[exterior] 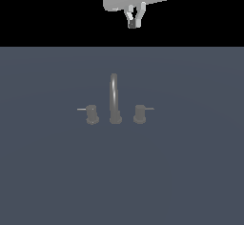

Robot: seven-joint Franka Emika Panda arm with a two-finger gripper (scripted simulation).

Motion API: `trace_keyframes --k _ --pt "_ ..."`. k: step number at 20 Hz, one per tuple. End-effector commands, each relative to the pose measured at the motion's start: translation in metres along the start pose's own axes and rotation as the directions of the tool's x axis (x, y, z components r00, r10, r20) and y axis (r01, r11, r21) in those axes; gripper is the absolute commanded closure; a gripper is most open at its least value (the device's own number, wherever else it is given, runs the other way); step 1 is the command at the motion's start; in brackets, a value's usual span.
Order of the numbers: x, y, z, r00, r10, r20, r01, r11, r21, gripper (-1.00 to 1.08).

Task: Turn on the faucet by rotating a designated handle.

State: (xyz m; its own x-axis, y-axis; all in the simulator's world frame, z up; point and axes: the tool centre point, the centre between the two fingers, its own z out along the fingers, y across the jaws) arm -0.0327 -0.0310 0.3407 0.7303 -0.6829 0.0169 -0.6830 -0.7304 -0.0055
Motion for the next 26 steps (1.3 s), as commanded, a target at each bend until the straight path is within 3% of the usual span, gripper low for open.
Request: trace_keyframes --k 1,6,11,26 --pt "0.015 -0.006 0.021 0.997 0.073 0.000 -0.073 0.997 -0.002 1.08" --pt "0.042 -0.014 0.066 0.977 0.214 0.000 -0.214 0.977 -0.006 1.08" --pt "0.066 -0.018 0.115 0.936 0.351 0.001 -0.351 0.936 -0.008 1.08" --pt "0.107 -0.014 0.251 0.752 0.659 0.006 -0.659 0.752 -0.014 1.08"
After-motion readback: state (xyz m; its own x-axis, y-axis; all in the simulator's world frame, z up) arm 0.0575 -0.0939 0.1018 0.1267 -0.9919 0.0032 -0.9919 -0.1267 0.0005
